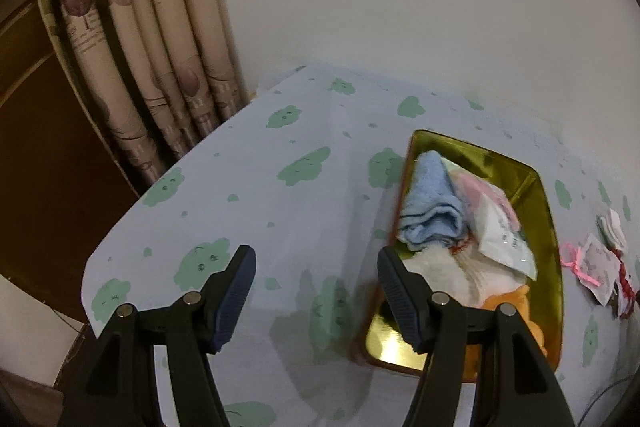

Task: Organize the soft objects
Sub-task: 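Carry the white fluffy ball into the tin box and release it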

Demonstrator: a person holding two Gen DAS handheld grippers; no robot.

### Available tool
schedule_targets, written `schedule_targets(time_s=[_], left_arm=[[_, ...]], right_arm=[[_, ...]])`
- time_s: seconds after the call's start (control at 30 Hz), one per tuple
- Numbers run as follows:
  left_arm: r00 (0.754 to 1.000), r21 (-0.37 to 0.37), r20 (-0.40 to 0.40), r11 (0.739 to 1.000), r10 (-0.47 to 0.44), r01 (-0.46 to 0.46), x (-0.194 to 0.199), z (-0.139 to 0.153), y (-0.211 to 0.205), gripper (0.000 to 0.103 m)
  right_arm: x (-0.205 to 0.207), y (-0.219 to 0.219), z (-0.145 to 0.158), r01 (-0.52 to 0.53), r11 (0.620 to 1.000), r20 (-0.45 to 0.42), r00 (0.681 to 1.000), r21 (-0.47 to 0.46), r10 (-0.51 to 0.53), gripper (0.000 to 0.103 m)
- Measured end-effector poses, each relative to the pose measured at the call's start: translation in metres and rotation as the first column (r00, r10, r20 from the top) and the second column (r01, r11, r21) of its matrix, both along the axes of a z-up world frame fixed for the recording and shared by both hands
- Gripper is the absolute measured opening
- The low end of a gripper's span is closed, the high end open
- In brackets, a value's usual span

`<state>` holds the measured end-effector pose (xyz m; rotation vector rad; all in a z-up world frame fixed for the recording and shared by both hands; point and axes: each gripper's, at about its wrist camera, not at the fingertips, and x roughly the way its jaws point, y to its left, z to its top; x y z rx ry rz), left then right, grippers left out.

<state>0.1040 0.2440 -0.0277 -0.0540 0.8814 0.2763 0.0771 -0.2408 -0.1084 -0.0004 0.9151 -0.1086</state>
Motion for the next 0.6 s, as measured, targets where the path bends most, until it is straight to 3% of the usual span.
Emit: schedule_targets(time_s=[0.1, 0.33, 0.6], left_arm=[[1.000, 0.017, 0.003, 1.000, 0.024, -0.024, -0.001, 0.001, 0.007, 0.065], [0.998, -0.017, 0.014, 0.998, 0.066, -0.066, -0.005, 0.004, 0.022, 0.065], [0.993, -0.053, 0.003, 0.991, 0.120, -0.119, -0.006, 0.000, 0.042, 0.065]], right_arm=[[0.002, 0.022, 0.013, -0.040, 0.999, 0.020, 0.999, 0.000, 0.040, 0.021], [0.011, 0.085, 0.039, -0.177, 0.984, 0.052, 0.983, 0.022, 0.176, 0.021], [0.019, 0.178, 0.059, -0.376, 0.926, 0.068, 0.926, 0.045, 0.373, 0.021]])
